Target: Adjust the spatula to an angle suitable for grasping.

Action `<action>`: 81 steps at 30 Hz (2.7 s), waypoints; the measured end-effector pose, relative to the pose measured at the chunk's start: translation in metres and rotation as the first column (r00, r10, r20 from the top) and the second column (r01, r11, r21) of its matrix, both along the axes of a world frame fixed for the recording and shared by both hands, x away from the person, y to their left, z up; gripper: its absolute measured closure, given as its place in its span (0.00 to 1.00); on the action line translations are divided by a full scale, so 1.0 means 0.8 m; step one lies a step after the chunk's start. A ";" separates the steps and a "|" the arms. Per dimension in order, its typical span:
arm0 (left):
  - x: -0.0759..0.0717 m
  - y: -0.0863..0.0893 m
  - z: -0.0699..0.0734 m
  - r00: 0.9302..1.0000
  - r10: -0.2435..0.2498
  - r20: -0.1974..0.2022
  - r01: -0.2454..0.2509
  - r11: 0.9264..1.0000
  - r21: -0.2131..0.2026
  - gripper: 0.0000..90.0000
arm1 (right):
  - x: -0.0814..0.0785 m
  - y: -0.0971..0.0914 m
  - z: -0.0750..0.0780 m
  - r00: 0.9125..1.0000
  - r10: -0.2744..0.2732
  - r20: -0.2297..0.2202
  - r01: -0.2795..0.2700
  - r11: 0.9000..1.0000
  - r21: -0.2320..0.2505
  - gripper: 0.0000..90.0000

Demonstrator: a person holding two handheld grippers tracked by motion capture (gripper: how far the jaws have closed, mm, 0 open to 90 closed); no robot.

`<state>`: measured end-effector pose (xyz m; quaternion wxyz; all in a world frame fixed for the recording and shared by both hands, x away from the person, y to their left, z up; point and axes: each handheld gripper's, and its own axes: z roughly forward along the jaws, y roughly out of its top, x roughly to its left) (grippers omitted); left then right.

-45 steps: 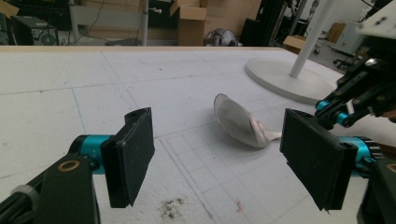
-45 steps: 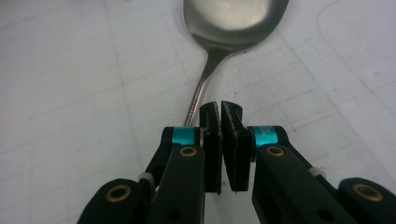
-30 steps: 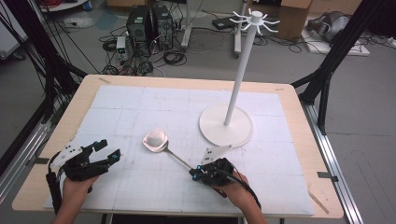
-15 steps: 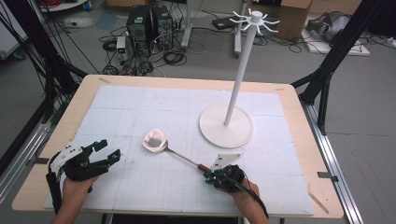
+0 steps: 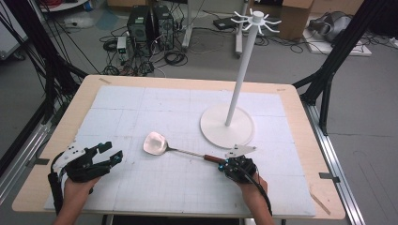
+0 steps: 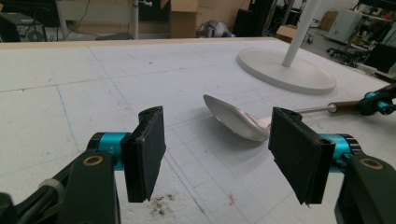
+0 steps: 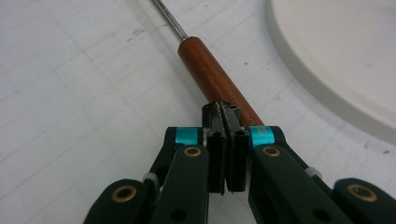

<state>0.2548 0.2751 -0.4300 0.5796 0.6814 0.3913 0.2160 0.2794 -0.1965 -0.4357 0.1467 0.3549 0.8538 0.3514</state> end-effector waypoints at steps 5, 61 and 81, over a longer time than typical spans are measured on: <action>0.000 0.000 -0.001 1.000 -0.015 0.011 0.015 1.000 0.022 0.53 | 0.009 -0.002 -0.001 0.999 -0.032 -0.002 0.032 0.999 0.002 1.00; 0.153 -0.208 -0.002 0.813 -0.388 -0.435 0.548 0.762 0.346 1.00 | -0.039 -0.124 0.025 0.950 -0.288 0.118 0.268 0.950 0.157 0.68; 0.119 -0.219 0.007 0.731 -0.477 -0.488 0.676 0.607 0.418 1.00 | -0.042 -0.126 0.025 0.948 -0.300 0.109 0.281 0.946 0.163 0.70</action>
